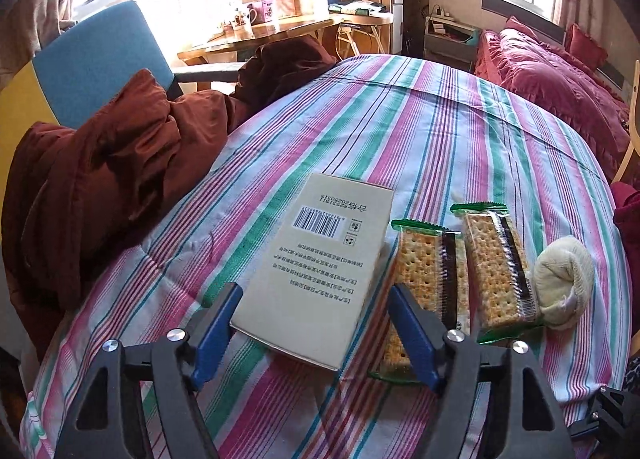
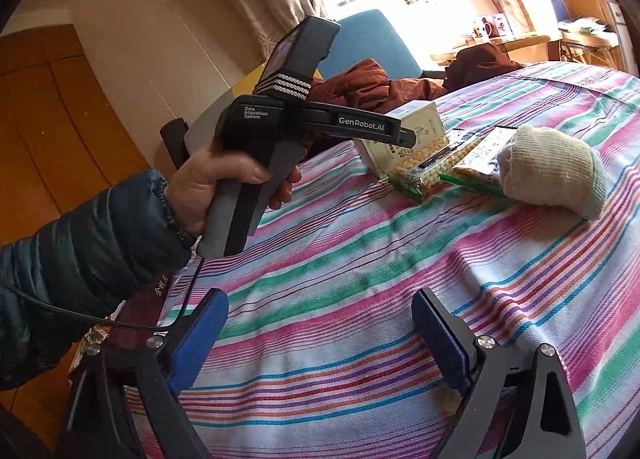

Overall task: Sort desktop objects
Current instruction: 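Grasp the second cream box with the barcode using the left tool, then grasp the cream sock with the right tool while the left tool holds the box, then carry the box and cream sock over the gold tray and open both tools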

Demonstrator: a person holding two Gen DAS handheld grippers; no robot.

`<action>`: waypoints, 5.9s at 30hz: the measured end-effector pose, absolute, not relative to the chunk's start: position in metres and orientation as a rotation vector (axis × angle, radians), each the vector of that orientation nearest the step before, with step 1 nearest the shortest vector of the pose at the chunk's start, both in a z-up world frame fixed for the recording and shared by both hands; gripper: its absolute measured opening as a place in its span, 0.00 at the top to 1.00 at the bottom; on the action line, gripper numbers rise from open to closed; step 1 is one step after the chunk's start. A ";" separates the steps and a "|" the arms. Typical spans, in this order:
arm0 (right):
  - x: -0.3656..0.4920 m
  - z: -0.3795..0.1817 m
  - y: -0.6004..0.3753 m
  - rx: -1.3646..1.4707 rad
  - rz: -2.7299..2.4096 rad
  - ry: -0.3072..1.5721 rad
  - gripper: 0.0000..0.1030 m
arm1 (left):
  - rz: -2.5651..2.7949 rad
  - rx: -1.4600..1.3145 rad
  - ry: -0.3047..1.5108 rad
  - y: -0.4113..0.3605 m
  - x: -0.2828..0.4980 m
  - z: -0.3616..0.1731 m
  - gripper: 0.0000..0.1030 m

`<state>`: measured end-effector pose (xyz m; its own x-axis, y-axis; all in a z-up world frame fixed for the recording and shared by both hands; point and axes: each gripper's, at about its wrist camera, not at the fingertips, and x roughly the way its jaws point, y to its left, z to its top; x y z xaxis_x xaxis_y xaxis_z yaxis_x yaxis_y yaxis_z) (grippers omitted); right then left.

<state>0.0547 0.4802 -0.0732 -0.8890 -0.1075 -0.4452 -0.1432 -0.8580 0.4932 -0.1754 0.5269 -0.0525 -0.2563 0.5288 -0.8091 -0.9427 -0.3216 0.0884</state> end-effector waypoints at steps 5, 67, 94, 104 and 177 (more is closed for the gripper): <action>0.054 -0.073 0.479 -0.748 2.916 0.821 0.07 | 1.788 -0.874 0.656 0.522 -0.176 -0.055 0.44; 0.020 -0.059 0.608 -0.941 2.351 0.664 0.22 | 2.007 -0.976 0.048 0.271 -0.044 -0.081 0.39; 0.073 -0.046 0.503 -0.937 2.591 0.485 0.29 | 2.038 -0.971 0.111 0.278 -0.043 -0.071 0.32; 0.073 -0.046 0.478 -0.957 2.651 0.453 0.29 | 2.043 -0.956 0.182 0.287 -0.054 -0.063 0.48; -0.144 -0.008 0.145 -1.327 3.314 -0.194 0.21 | 2.834 -0.669 -0.530 -0.062 -0.017 -0.017 0.35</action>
<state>-0.1435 0.1448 -0.0075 -0.6449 -0.3507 -0.6790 0.4276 -0.9020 0.0598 -0.0172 -0.0616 -0.0171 -0.8821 0.2534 -0.3970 -0.0927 -0.9199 -0.3810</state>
